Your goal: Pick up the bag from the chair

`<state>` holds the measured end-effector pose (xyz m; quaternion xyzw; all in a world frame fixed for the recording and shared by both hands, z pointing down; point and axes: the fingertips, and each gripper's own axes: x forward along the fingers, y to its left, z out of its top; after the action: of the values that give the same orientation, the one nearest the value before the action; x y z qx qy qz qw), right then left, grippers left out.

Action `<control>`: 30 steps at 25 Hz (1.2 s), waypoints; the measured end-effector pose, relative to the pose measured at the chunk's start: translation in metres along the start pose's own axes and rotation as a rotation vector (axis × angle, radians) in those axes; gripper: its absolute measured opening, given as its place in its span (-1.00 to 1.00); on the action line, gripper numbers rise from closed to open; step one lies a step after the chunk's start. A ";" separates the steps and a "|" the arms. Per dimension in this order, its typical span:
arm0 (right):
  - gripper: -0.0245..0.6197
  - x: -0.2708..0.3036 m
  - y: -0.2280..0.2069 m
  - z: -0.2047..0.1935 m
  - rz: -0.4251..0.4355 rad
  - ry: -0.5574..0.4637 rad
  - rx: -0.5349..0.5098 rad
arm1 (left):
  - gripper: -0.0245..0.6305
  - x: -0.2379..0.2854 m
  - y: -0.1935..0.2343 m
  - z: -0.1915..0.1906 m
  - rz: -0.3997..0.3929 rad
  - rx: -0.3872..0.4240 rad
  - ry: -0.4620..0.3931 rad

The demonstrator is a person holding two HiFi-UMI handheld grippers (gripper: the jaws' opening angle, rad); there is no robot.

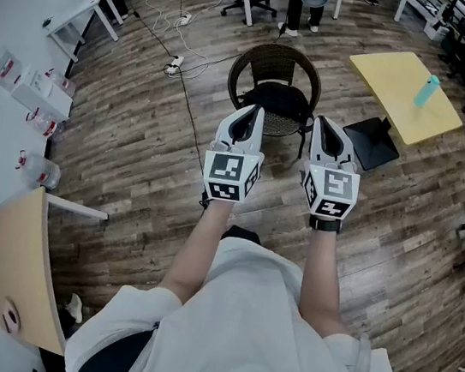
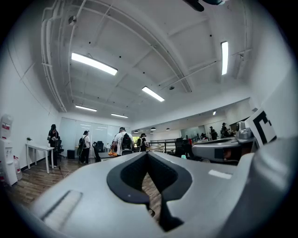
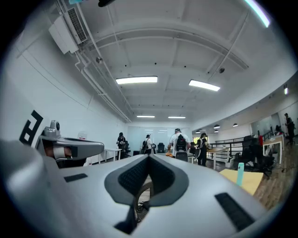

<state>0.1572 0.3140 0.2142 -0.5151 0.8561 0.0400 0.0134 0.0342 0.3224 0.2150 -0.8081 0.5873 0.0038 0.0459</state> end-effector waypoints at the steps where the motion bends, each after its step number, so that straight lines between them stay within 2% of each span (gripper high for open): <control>1: -0.90 0.000 -0.003 0.000 0.005 0.000 0.001 | -0.91 0.001 -0.004 -0.001 -0.001 -0.002 0.003; 8: -0.90 0.006 -0.015 -0.003 0.035 0.002 0.004 | -0.91 0.015 -0.016 -0.001 -0.005 -0.008 -0.006; 14: -0.90 0.040 -0.020 -0.013 0.037 0.015 0.012 | -0.91 0.043 0.007 -0.008 0.009 -0.015 -0.013; 21: -0.90 0.113 -0.040 -0.025 0.036 0.018 0.028 | -0.91 0.113 0.045 -0.026 -0.003 -0.037 -0.002; 24: -0.90 0.156 -0.045 -0.032 0.037 0.035 0.019 | -0.91 0.148 0.068 -0.032 -0.012 -0.017 -0.002; 27: -0.90 0.203 -0.050 -0.040 0.033 0.073 0.017 | -0.90 0.184 0.097 -0.026 -0.013 0.023 -0.032; 30: -0.90 0.247 -0.055 -0.043 0.017 0.100 0.029 | -0.91 0.220 0.128 -0.020 -0.025 0.010 -0.046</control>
<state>0.0911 0.0671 0.2377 -0.5090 0.8605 0.0020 -0.0222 -0.0203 0.0728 0.2124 -0.8149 0.5758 0.0191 0.0635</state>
